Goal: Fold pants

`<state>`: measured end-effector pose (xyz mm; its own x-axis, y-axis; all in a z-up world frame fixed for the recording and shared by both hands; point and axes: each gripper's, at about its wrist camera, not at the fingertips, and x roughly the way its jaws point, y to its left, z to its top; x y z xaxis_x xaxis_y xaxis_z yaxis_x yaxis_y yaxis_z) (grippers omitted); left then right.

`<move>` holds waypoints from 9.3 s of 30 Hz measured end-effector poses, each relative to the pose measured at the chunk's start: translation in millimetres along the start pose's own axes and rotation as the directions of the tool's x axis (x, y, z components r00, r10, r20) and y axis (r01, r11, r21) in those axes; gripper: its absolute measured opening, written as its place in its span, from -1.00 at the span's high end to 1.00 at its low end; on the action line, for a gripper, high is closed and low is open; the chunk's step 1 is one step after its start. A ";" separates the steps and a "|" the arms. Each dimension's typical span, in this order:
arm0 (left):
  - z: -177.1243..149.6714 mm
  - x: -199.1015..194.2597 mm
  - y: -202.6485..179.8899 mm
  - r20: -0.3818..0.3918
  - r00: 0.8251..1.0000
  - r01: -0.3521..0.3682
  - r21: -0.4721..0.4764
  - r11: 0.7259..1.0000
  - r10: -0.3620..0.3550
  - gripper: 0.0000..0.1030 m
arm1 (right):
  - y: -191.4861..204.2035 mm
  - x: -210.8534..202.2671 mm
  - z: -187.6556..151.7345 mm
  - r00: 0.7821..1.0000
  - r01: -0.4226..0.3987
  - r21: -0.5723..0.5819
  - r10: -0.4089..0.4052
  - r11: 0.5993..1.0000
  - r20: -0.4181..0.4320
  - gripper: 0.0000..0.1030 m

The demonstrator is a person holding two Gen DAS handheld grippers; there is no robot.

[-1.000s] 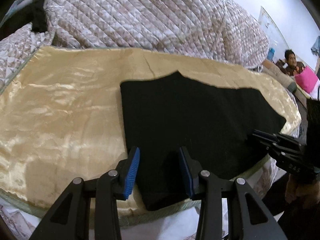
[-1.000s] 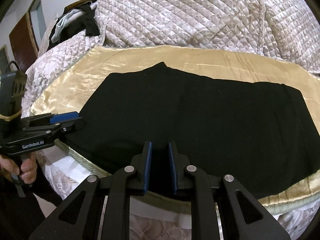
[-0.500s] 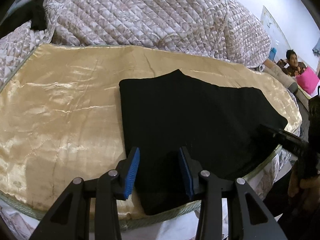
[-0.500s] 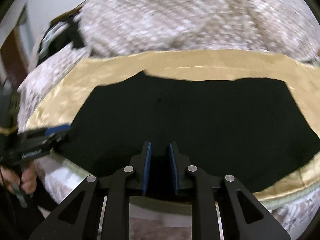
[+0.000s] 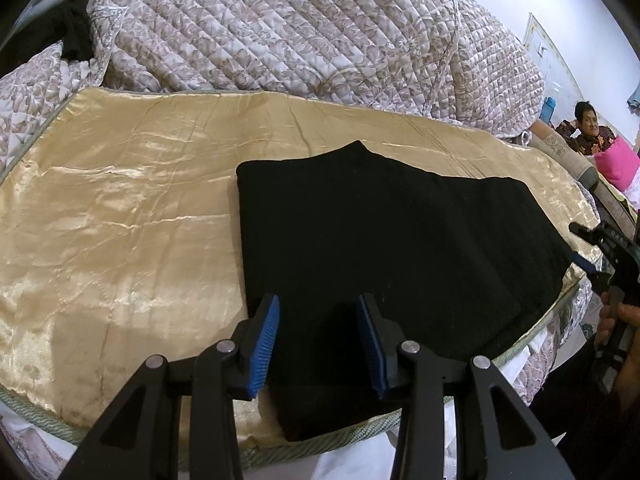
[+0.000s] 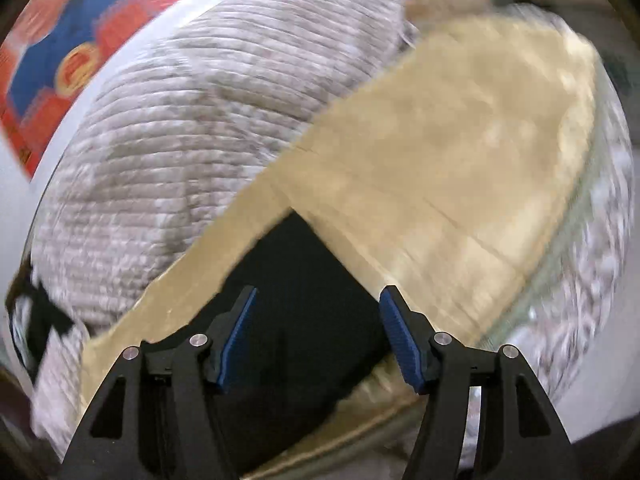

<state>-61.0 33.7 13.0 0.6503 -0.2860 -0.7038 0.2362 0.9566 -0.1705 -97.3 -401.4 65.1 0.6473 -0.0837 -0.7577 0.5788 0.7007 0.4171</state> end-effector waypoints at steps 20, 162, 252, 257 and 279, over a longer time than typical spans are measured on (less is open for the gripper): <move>4.5 -0.2 1.3 0.011 1.000 0.005 -0.020 1.000 -0.005 0.17 | 7.9 24.9 -1.5 0.993 -0.087 0.021 0.088 0.996 -0.082 0.56; 5.2 -12.9 8.1 0.040 0.996 -0.071 -0.067 0.995 0.074 0.12 | 169.4 21.4 -131.0 0.874 -0.456 -0.647 0.172 0.611 -0.454 0.59; 45.8 -6.8 -0.6 0.050 0.998 0.043 -0.102 0.994 -0.038 0.56 | 185.0 48.4 -81.9 0.774 -0.557 -0.305 0.350 0.772 -0.528 0.74; 54.1 -8.3 5.1 0.050 0.999 0.025 -0.083 0.996 -0.021 0.56 | 199.9 49.0 -81.8 0.764 -0.572 -0.311 0.355 0.759 -0.538 0.74; 144.0 27.6 78.1 0.084 0.996 0.004 -0.092 0.996 0.003 0.56 | 282.5 120.2 -64.7 0.738 -0.612 -0.307 0.386 0.729 -0.554 0.74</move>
<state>79.4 92.6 79.6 0.7092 -0.2865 -0.6442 0.1715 0.9564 -0.2365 111.9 -167.7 59.4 0.4262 0.6013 -0.6759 -0.1271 0.7795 0.6133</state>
